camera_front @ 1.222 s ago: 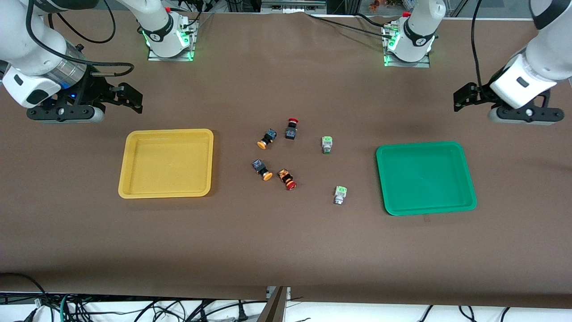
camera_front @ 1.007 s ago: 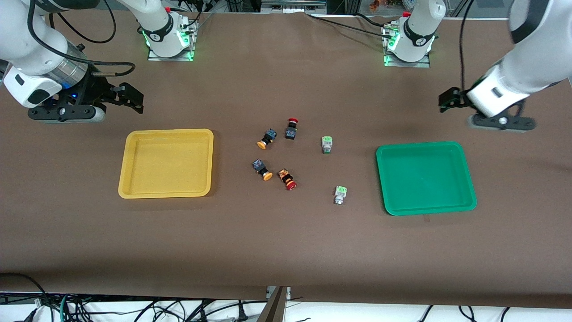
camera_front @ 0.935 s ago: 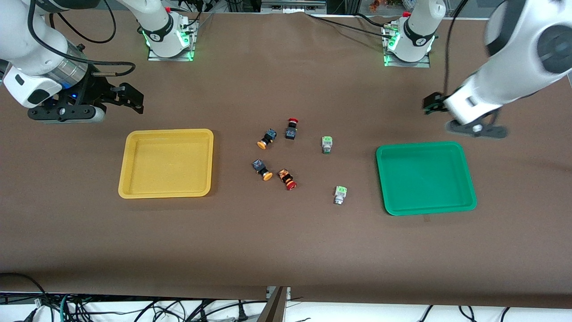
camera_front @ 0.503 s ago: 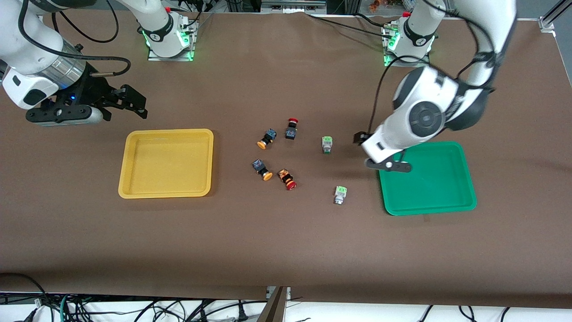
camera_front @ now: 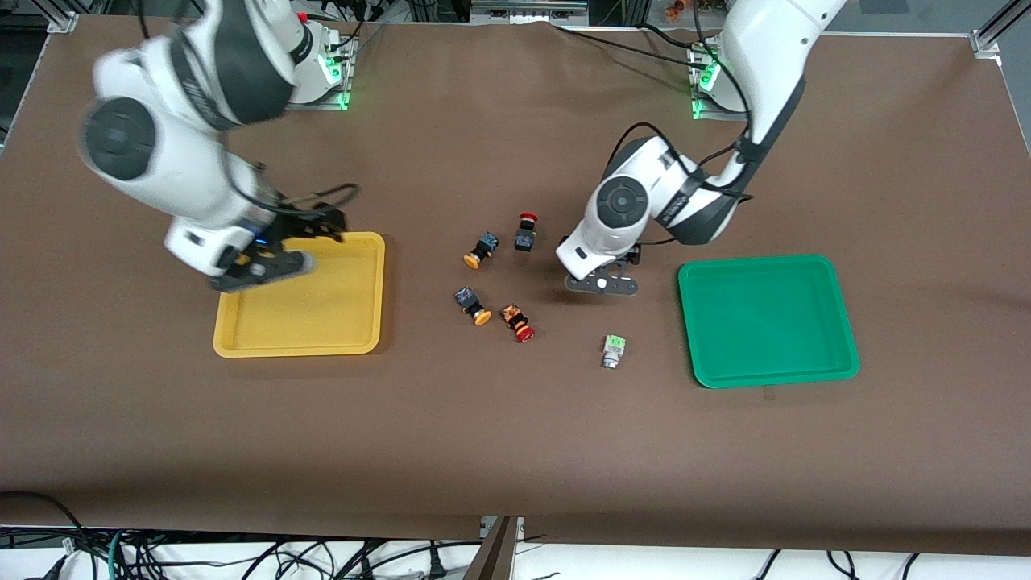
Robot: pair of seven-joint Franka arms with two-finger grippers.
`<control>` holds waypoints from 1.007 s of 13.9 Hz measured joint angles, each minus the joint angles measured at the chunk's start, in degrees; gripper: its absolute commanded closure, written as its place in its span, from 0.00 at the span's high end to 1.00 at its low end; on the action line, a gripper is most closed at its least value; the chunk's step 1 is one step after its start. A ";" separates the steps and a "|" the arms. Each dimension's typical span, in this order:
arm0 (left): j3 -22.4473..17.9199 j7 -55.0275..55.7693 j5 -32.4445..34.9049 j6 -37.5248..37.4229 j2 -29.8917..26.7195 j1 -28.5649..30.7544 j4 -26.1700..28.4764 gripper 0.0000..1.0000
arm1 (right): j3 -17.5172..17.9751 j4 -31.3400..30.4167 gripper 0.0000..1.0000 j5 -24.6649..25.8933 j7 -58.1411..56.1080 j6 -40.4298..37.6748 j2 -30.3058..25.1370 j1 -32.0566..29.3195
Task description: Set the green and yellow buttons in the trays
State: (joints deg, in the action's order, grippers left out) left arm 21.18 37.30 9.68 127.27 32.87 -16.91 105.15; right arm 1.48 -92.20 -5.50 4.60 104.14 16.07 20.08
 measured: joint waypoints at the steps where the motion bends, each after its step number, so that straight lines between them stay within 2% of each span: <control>1: -0.01 0.85 0.95 2.07 1.17 -0.35 0.73 1.00 | 0.05 -0.01 1.00 -0.01 0.30 3.34 2.14 1.72; 2: -0.03 1.04 1.32 3.97 2.18 -0.36 1.43 1.00 | 0.07 -0.02 1.00 -0.01 0.78 6.72 4.31 3.08; 3: -0.10 1.04 1.40 5.19 2.94 -0.34 1.89 0.89 | 0.08 -0.01 1.00 -0.01 1.19 9.99 6.49 4.24; 5: -0.04 1.04 1.42 5.87 3.56 -0.48 2.39 0.56 | 0.09 0.05 1.00 -0.01 1.59 15.67 10.55 5.89; 7: 0.00 1.04 1.42 5.88 3.56 -0.96 2.72 0.31 | 0.55 0.08 1.00 -0.01 1.60 19.78 13.82 6.38; 8: 0.00 1.04 1.42 5.87 3.56 -1.17 2.89 0.28 | 1.03 0.08 1.00 -0.03 1.60 21.81 15.21 6.49; 9: 0.00 1.04 1.42 5.77 3.55 -1.29 2.99 0.21 | 1.52 0.07 1.00 -0.45 1.61 23.99 16.62 6.62; 12: -0.15 1.04 1.44 3.22 2.91 -1.22 2.73 0.21 | 2.58 0.04 1.00 -3.83 1.61 30.49 20.98 7.63; 14: -0.51 -0.21 1.52 -1.82 1.27 -0.66 1.23 0.21 | 2.74 0.02 1.00 -4.31 1.68 33.26 23.26 8.77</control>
State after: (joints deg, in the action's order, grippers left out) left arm 20.67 37.09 11.20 125.45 34.14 -17.57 106.38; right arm 4.22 -92.18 -9.81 6.28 137.39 39.34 28.85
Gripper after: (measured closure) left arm 0.586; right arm 0.000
